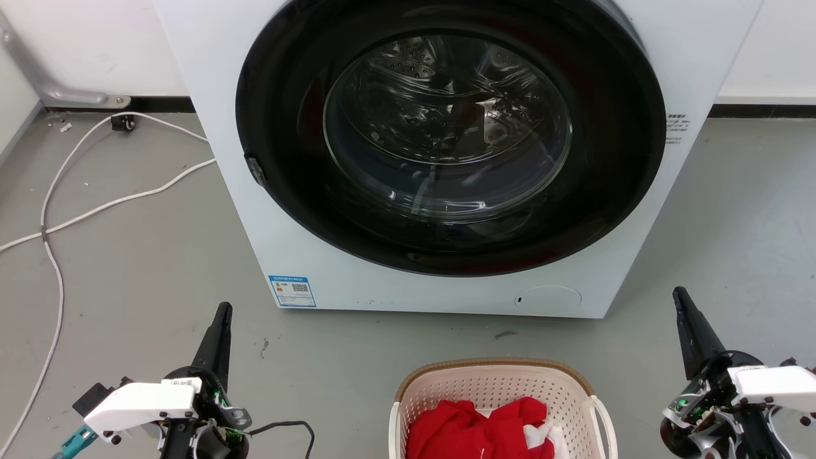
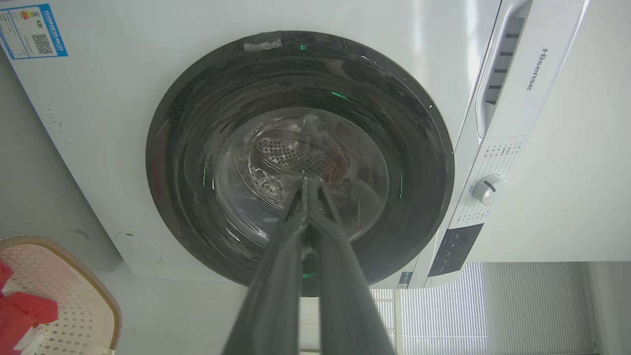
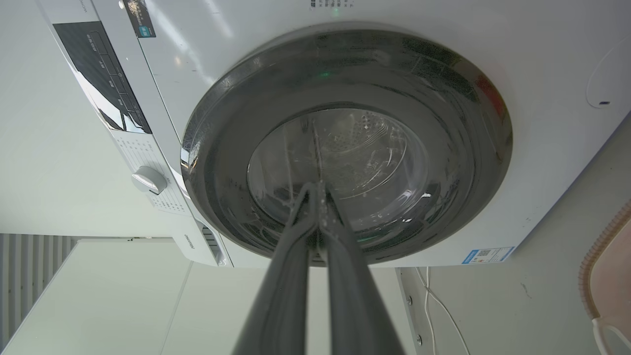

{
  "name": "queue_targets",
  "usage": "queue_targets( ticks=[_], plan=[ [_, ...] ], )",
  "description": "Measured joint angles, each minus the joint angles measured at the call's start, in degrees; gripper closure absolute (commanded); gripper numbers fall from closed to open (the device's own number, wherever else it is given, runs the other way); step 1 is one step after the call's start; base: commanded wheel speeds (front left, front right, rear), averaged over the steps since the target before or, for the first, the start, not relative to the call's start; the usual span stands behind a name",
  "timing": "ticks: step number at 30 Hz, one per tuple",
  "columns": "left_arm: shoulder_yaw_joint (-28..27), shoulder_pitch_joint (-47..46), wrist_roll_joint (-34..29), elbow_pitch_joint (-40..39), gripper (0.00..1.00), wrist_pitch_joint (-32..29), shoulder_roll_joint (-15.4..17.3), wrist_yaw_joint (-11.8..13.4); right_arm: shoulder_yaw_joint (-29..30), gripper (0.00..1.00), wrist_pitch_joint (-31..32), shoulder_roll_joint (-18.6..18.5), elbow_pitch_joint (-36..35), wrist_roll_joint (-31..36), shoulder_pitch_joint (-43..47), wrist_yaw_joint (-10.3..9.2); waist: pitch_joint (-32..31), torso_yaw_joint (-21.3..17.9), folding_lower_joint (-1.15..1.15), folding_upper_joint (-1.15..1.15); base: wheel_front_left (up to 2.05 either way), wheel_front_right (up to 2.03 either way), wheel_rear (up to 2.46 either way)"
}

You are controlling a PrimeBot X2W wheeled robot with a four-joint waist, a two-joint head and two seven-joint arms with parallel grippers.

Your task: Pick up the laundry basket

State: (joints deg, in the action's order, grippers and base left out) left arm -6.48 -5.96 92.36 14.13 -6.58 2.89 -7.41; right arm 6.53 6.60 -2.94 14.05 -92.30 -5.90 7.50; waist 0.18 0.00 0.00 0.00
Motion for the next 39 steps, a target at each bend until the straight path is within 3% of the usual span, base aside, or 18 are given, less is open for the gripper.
queue_targets(
  ticks=[17,18,28,39],
  plan=[
    [0.0,-0.01,0.0,0.0,1.0,0.0,0.0,0.0,0.0,1.0,0.0,0.0,0.0,0.0,0.0,0.0,0.0,0.0,0.0,0.0,0.0,0.0,0.0],
    [0.01,0.07,0.0,0.13,0.0,0.02,-0.01,0.02,-0.01,0.0,-0.01,0.0,0.12,0.01,0.08,0.0,0.0,0.0,0.0,0.0,0.0,0.0,0.0],
    [0.7,2.26,-2.86,1.02,0.0,1.78,-0.25,0.18,-0.07,0.0,-1.68,0.1,1.19,2.72,2.44,-0.01,0.04,-0.01,0.0,0.0,0.0,0.0,0.0],
    [2.58,2.25,-18.07,-3.69,0.0,4.88,-0.24,2.56,-1.08,0.0,-4.86,0.11,-4.37,20.03,2.96,-0.01,0.17,-0.05,0.0,0.0,0.0,0.0,0.0]
  ],
)
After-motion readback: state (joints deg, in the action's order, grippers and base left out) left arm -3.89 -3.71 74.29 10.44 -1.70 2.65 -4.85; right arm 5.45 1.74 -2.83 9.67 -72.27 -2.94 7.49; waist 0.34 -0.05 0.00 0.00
